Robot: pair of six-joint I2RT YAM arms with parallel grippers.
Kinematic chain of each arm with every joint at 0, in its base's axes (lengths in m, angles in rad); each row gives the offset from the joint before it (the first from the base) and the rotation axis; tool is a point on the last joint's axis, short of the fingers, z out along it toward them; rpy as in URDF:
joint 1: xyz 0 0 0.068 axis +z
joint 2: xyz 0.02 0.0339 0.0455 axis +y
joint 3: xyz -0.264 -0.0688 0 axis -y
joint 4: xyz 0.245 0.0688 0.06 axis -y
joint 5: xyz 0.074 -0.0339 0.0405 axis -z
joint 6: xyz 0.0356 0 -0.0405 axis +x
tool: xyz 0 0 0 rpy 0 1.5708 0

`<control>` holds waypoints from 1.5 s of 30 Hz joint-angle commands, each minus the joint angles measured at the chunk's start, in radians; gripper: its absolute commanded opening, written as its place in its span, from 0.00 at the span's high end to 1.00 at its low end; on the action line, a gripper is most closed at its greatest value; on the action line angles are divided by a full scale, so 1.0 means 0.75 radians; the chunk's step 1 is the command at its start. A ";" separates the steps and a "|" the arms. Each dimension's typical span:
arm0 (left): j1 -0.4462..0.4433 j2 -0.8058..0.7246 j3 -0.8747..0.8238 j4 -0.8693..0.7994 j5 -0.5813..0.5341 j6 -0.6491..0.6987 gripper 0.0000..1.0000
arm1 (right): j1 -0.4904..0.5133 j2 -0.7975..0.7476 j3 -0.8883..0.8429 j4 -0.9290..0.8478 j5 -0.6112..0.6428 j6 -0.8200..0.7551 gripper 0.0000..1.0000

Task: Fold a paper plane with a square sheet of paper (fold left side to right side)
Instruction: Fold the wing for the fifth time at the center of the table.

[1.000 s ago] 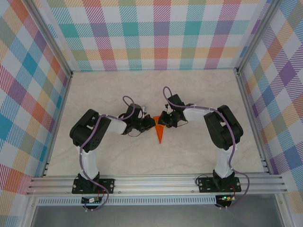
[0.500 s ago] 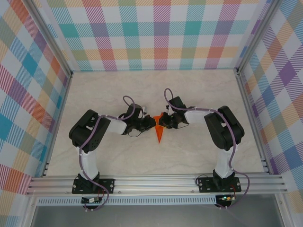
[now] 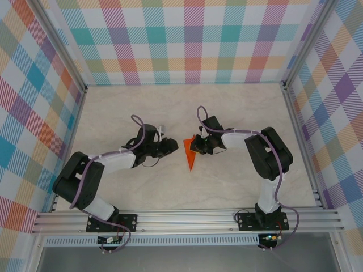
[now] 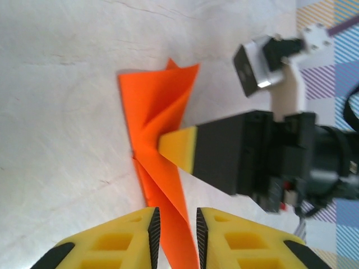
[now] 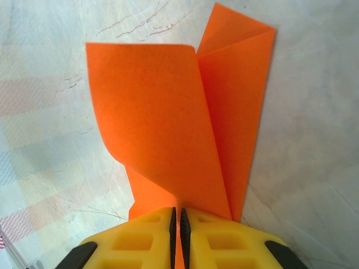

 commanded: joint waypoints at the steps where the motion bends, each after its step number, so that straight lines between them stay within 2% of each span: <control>1: -0.102 -0.046 -0.018 0.009 0.082 0.007 0.78 | 0.004 0.065 -0.064 -0.160 0.077 -0.048 0.85; 5: -0.226 -0.026 -0.004 0.107 0.094 -0.057 0.80 | 0.003 0.070 -0.059 -0.170 0.080 -0.055 0.85; 10: -0.308 0.081 0.065 0.123 0.088 -0.057 0.82 | 0.004 0.076 -0.047 -0.181 0.080 -0.058 0.85; 20: -0.313 0.240 0.122 0.101 0.039 -0.027 0.84 | 0.004 0.072 -0.037 -0.202 0.084 -0.067 0.86; 45: -0.315 0.325 0.045 0.148 0.024 -0.065 0.85 | 0.004 0.078 -0.022 -0.215 0.084 -0.071 0.85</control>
